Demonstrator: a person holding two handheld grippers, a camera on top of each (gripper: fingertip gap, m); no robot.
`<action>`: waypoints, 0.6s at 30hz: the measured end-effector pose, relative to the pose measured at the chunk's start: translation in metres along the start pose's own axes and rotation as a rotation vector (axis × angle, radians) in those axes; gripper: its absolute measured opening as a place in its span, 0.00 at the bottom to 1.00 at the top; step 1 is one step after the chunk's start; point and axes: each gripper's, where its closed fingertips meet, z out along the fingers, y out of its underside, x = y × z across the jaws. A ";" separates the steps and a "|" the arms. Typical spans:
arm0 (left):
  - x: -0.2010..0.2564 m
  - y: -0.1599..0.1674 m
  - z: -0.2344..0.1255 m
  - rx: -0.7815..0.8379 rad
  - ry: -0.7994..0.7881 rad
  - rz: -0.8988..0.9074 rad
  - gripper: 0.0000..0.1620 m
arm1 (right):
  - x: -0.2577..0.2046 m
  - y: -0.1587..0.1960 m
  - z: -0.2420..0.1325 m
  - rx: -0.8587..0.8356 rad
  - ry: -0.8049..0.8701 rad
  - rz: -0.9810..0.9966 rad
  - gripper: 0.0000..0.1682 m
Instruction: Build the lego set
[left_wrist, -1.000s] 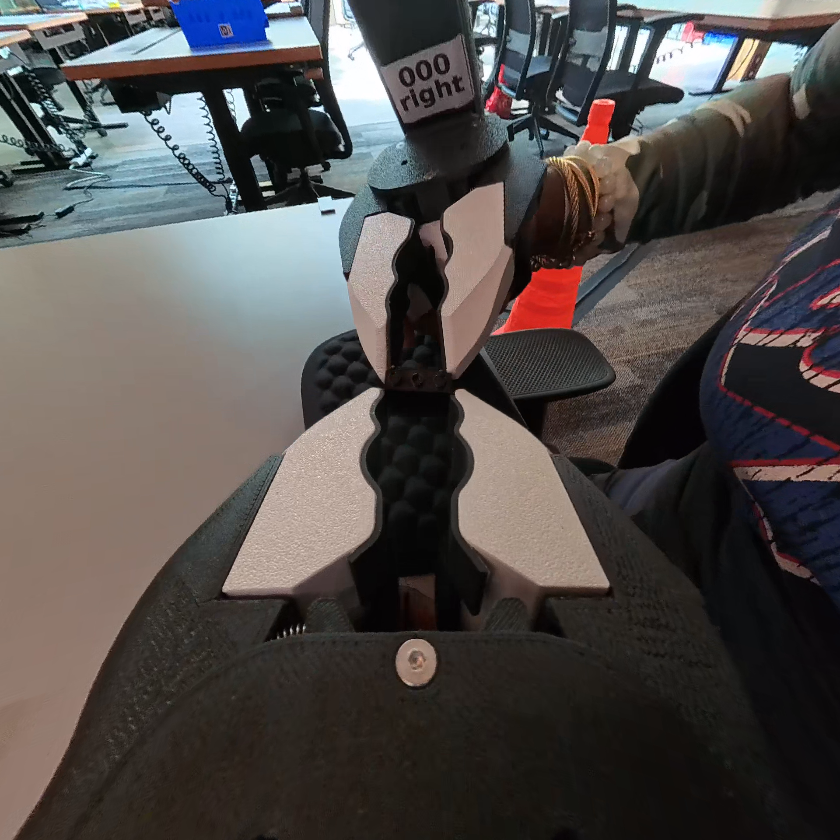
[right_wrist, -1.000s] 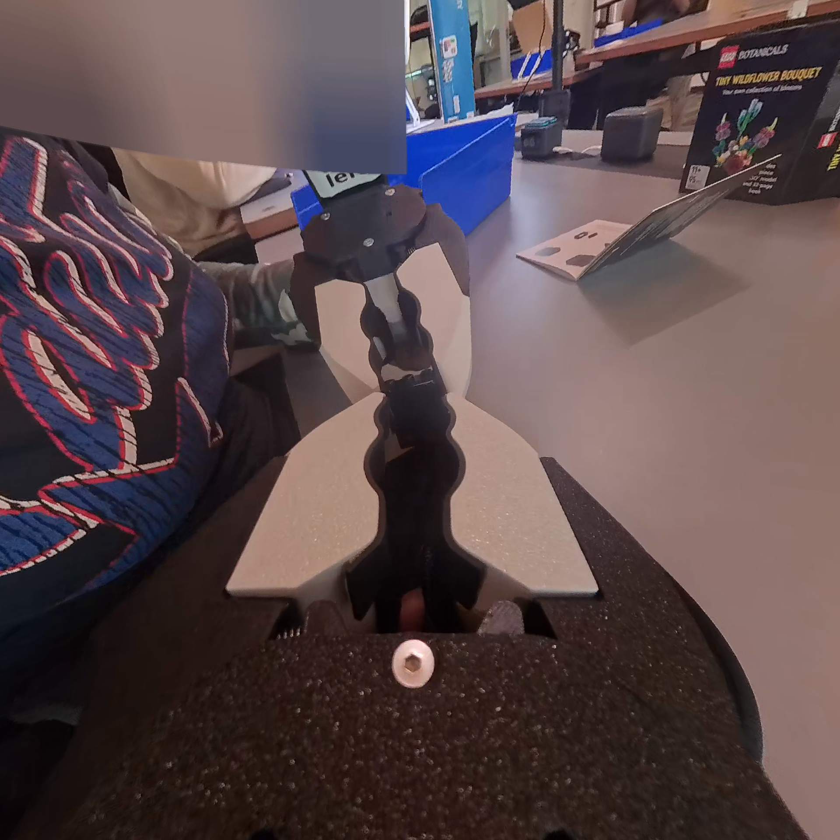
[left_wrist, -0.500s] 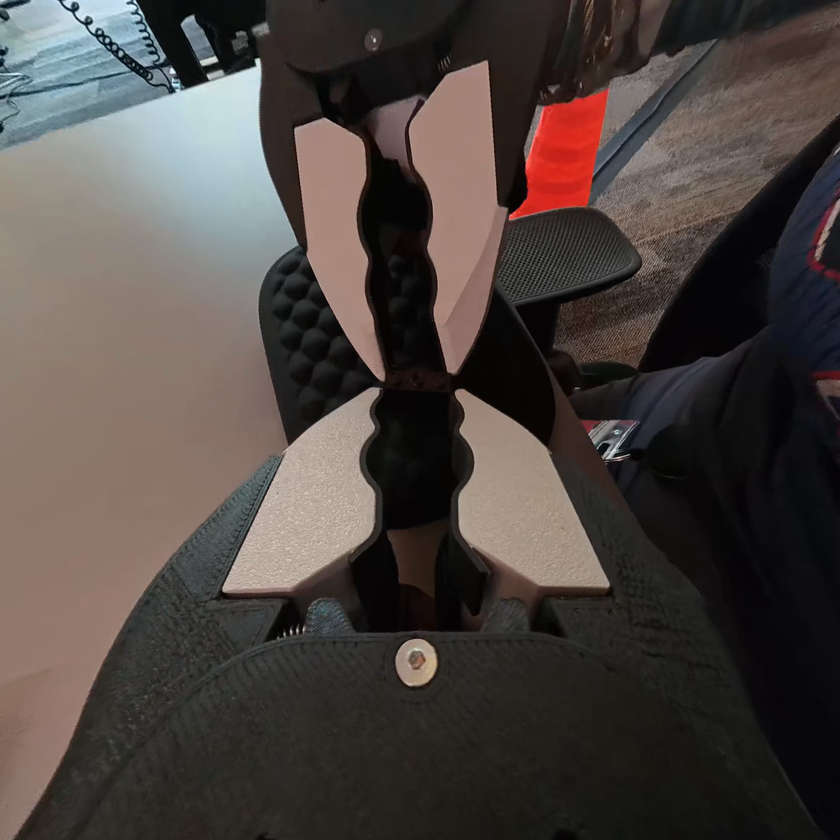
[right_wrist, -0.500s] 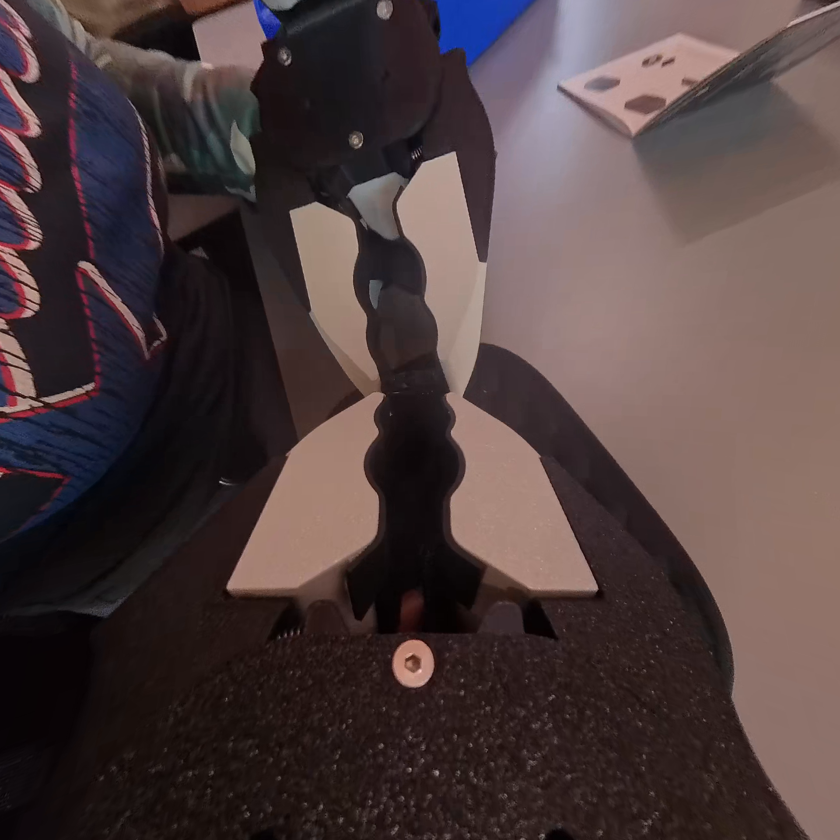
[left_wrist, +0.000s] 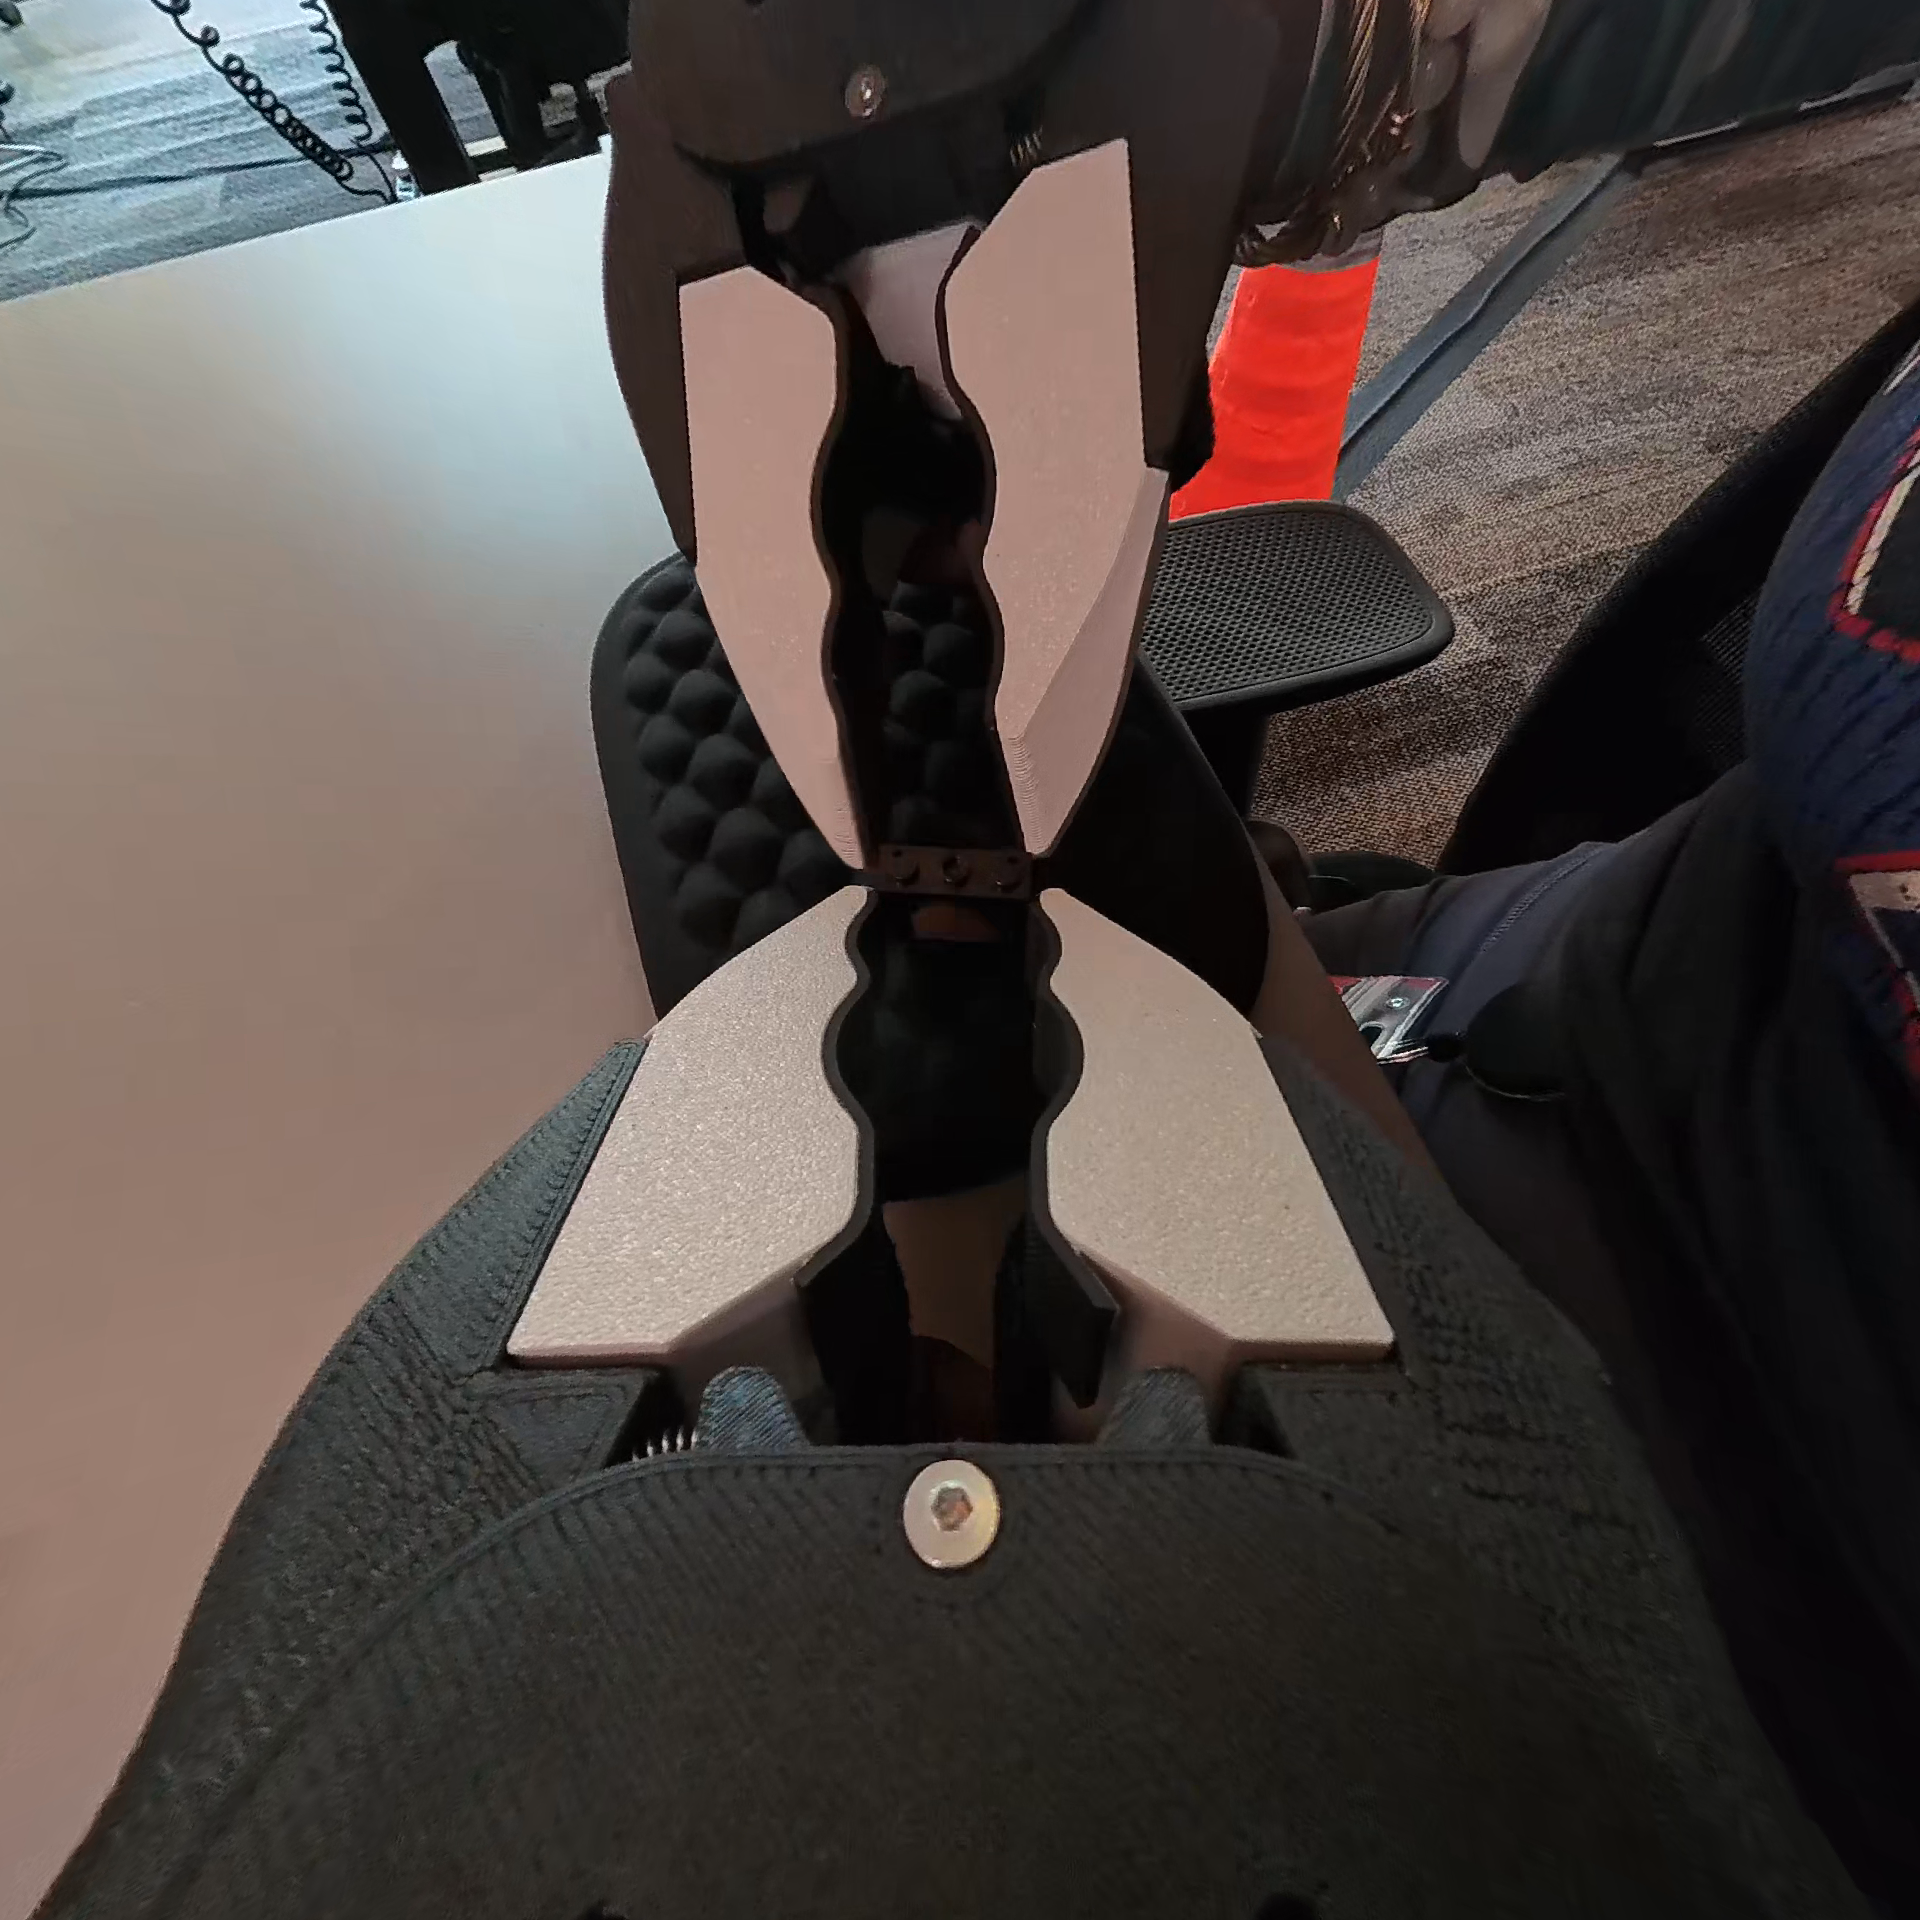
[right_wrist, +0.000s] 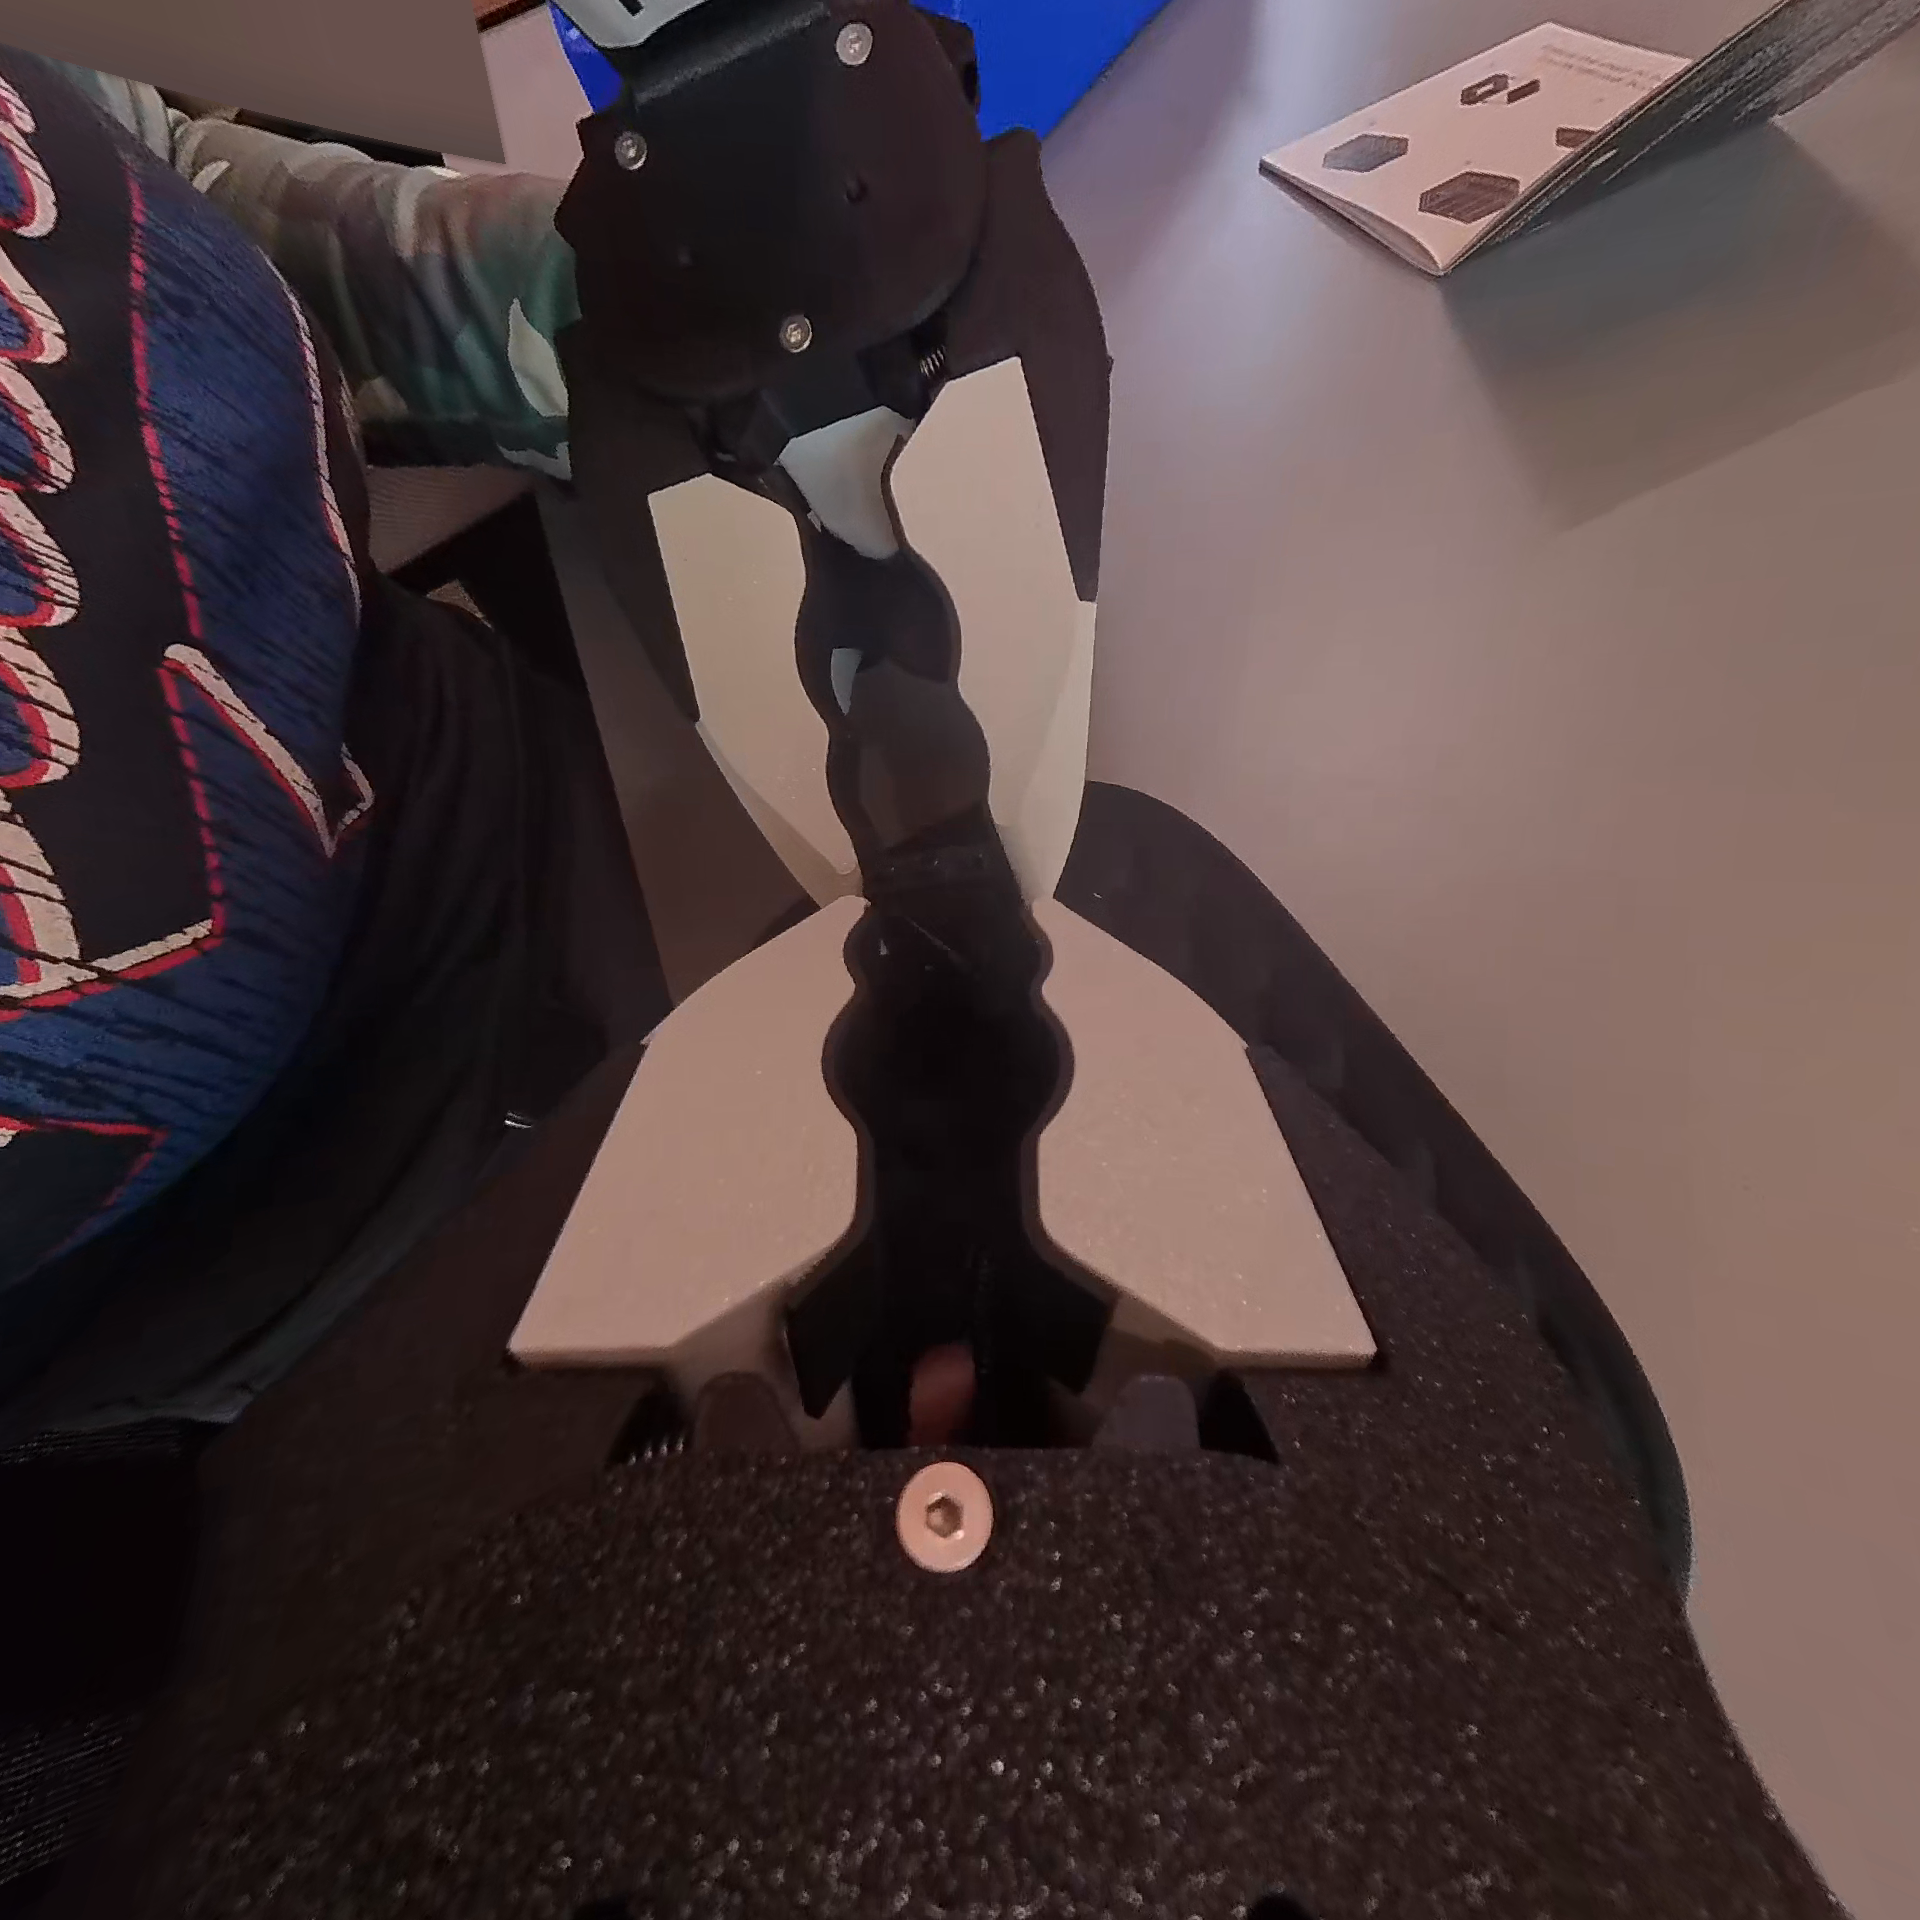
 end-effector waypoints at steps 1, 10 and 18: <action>0.000 0.000 0.000 0.000 0.000 -0.001 0.16 | 0.000 -0.001 0.000 0.002 -0.003 -0.001 0.16; -0.001 0.001 0.000 -0.004 0.001 -0.011 0.16 | 0.007 0.004 -0.013 -0.025 0.036 -0.023 0.19; -0.001 0.001 0.000 -0.007 -0.010 -0.010 0.16 | -0.009 0.028 -0.025 -0.155 0.112 -0.087 0.18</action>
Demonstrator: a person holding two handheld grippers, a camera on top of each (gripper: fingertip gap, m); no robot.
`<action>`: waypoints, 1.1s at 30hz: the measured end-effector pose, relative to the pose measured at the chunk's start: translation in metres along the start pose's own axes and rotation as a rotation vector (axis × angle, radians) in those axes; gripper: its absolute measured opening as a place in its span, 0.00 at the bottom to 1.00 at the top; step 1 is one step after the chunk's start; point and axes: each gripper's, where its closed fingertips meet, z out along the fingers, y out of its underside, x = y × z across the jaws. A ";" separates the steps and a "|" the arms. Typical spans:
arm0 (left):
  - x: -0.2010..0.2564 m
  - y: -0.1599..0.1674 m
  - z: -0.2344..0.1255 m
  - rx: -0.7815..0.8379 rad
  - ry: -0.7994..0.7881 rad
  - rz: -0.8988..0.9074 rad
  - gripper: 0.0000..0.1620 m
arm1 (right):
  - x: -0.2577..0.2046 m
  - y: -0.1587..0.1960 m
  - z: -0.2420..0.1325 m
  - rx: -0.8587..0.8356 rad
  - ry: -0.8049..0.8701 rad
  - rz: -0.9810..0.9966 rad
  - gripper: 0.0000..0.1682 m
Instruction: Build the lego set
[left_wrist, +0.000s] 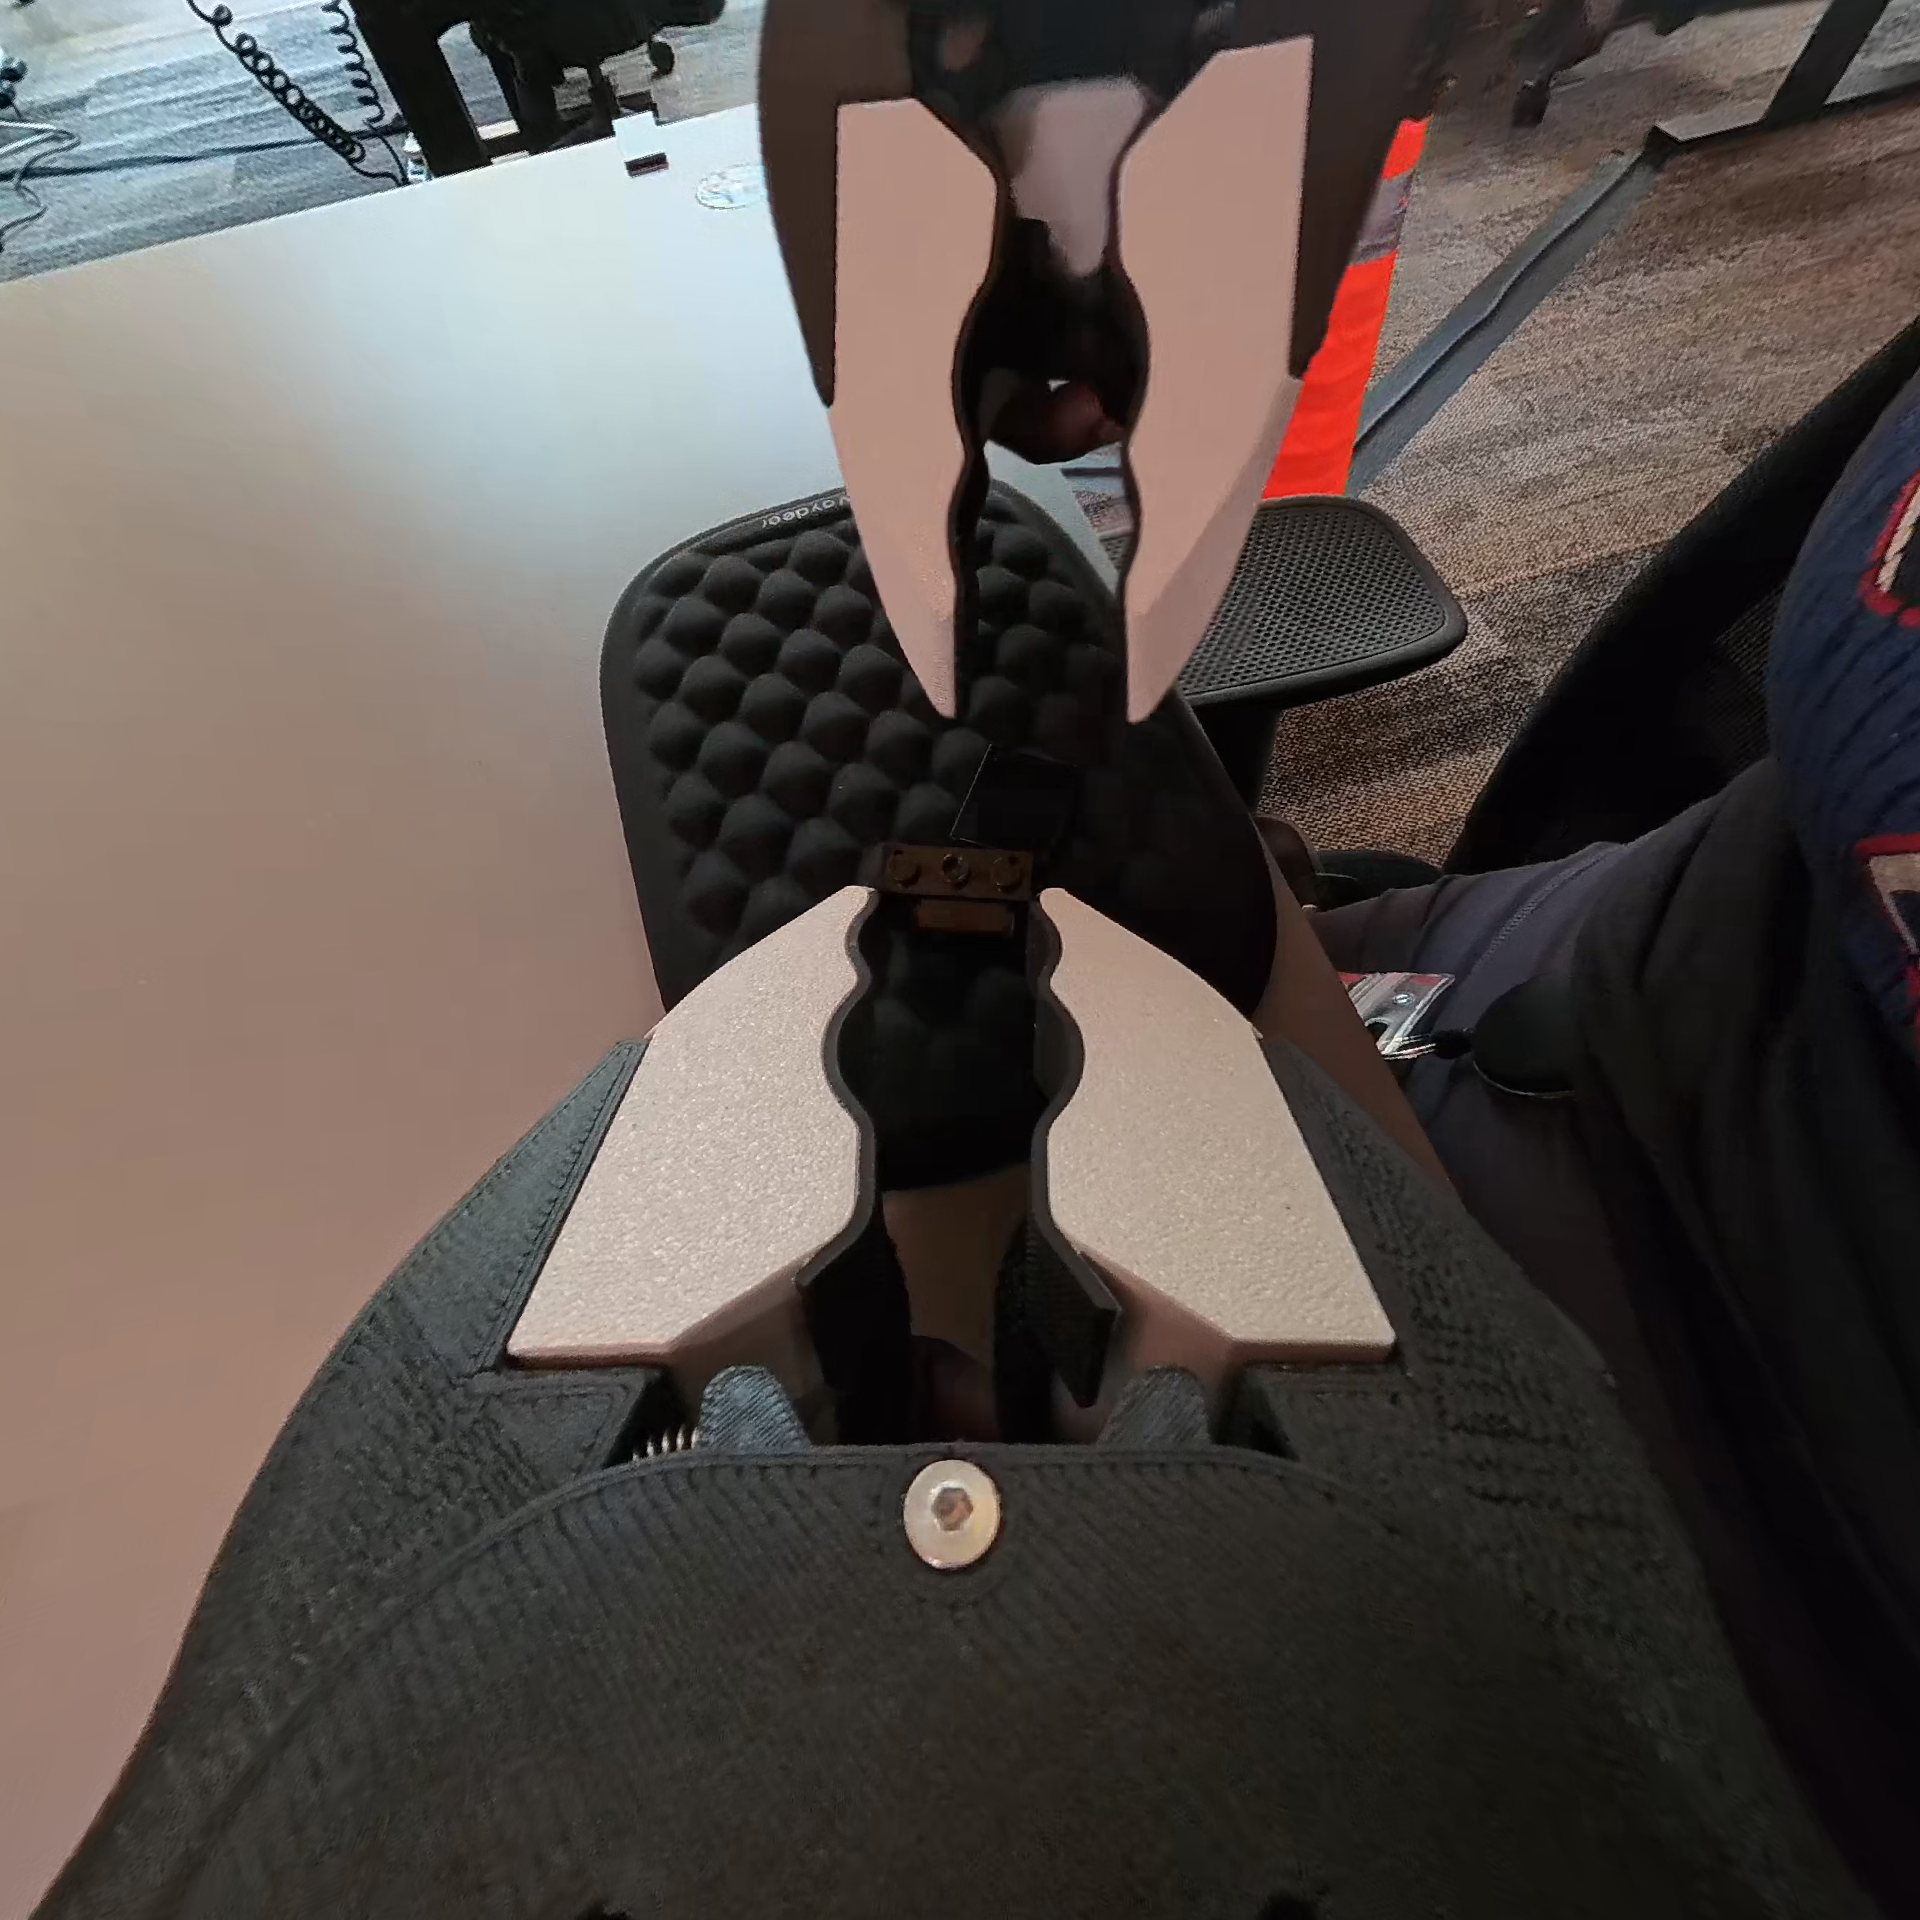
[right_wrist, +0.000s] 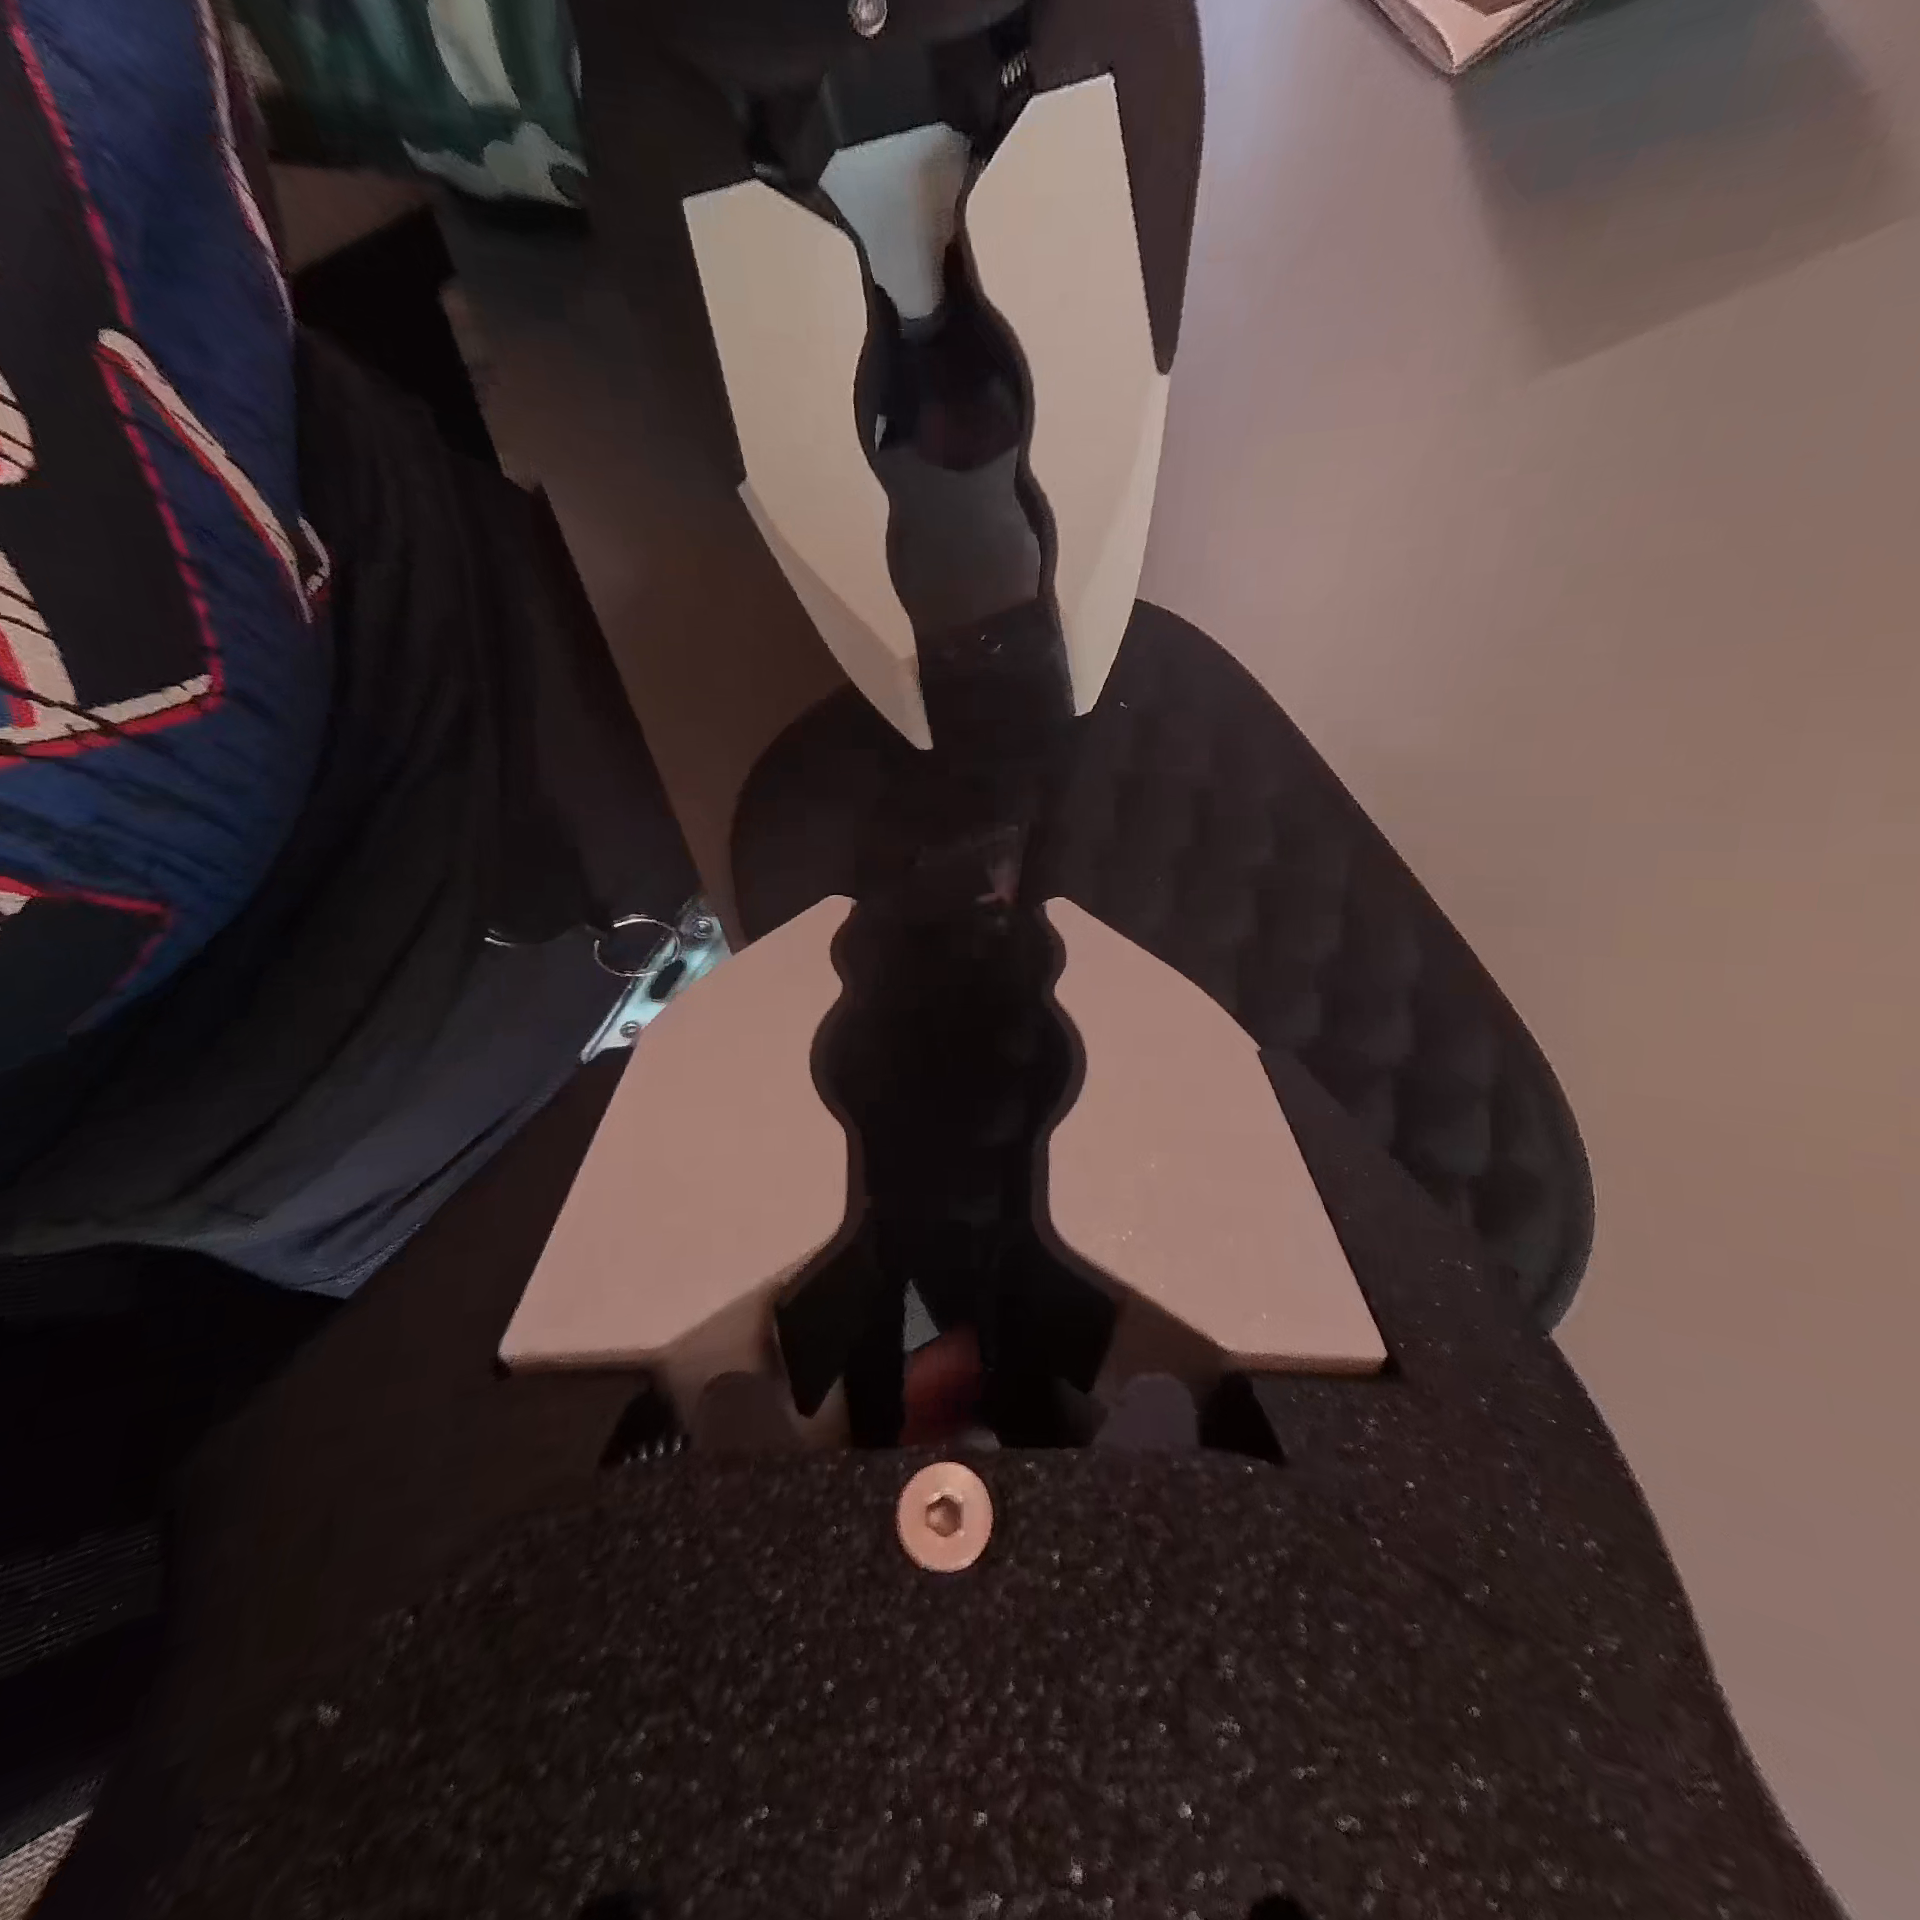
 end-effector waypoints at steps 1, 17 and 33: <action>0.000 0.000 0.000 -0.001 -0.003 -0.001 0.16 | -0.001 0.001 0.001 -0.016 0.022 -0.011 0.19; -0.003 0.011 -0.001 -0.059 -0.074 0.022 0.04 | 0.007 0.003 0.010 -0.011 0.124 0.011 0.16; -0.028 0.016 -0.009 -0.127 -0.208 -0.141 0.30 | 0.005 0.000 0.005 -0.041 0.076 -0.064 0.17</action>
